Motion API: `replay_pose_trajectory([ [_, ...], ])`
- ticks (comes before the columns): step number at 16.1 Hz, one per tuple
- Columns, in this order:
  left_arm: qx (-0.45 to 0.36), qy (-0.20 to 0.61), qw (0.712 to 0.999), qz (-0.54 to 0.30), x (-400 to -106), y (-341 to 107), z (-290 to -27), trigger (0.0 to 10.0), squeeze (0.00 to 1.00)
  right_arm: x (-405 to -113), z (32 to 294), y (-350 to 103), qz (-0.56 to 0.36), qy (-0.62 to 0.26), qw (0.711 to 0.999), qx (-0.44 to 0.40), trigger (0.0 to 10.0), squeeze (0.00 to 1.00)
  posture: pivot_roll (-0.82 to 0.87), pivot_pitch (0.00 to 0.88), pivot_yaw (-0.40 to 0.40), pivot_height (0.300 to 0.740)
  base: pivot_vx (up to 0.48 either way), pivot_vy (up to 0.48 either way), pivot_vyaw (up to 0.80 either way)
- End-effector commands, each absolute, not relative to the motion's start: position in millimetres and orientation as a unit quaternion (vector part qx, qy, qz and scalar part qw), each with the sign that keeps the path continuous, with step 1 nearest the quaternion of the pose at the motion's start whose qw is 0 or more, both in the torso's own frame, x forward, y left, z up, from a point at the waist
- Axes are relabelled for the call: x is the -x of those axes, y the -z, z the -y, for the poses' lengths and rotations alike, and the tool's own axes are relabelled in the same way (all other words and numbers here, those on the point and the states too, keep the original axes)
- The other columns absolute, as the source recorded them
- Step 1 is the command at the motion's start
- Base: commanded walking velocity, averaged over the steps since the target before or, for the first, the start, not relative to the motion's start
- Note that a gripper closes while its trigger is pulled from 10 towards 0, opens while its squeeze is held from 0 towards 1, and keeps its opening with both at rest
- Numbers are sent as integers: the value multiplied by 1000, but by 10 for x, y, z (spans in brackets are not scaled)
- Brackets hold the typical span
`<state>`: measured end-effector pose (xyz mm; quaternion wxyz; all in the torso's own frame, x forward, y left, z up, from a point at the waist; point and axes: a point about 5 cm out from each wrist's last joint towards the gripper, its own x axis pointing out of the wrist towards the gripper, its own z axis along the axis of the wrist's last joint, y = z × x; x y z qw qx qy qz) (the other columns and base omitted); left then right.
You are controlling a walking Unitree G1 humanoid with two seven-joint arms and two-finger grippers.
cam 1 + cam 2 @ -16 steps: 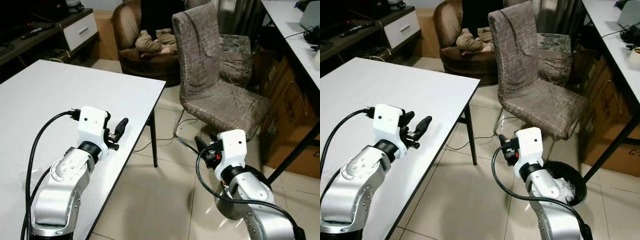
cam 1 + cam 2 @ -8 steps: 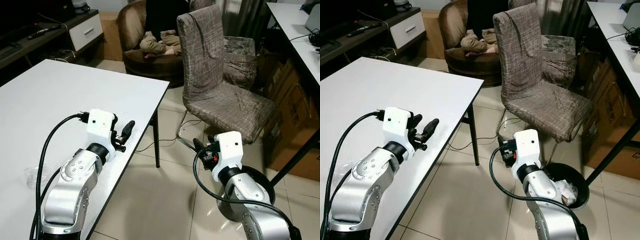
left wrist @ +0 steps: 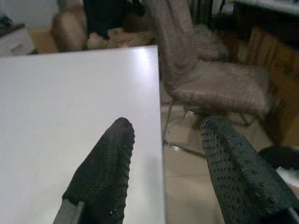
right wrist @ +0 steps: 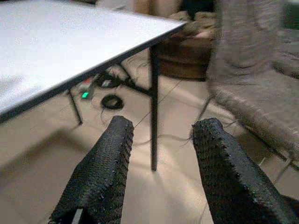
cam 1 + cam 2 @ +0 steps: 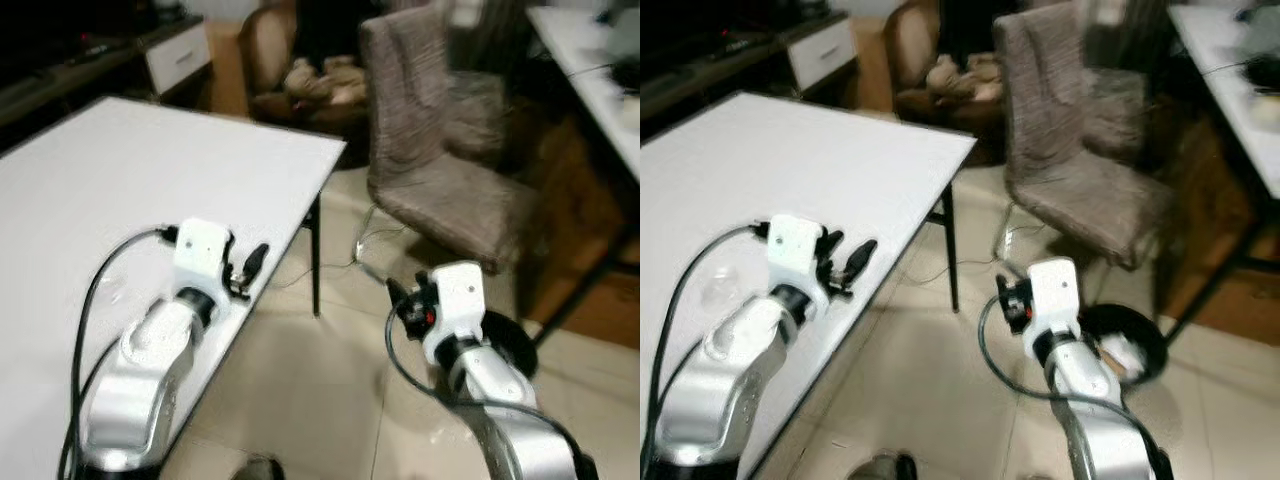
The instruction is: Picking trash to rubbish bin
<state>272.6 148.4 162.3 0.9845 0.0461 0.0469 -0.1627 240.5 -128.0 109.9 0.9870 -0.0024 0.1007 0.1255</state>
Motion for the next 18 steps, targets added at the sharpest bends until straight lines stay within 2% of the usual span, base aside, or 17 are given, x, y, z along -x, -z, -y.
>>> replay_pose_trajectory([
  [1, -49, 147, 986, -58, -2696, -1574, -1560, 10000, 0, -2452, 1270, -1146, -90, -127, 988, 7, 10000, 0, -64, 0, 57, 740, -371, 0, 0],
  [3, -49, 147, 986, -58, -2697, -1571, -1559, 10000, 0, -2455, 1279, -1144, -91, -125, 988, 8, 10000, 0, -64, 0, 59, 740, -347, 0, 0],
  [15, -66, 128, 988, -49, -2725, -1569, -1583, 10000, 0, -2449, 1292, -1097, -97, -124, 987, 8, 10000, 0, -61, 0, 47, 740, 0, 0, 0],
  [18, -63, 118, 990, -49, -2722, -1522, -1585, 10000, 0, -2456, 1283, -1100, -99, -136, 985, 24, 10000, 0, -64, 0, 19, 740, 0, 0, 0],
])
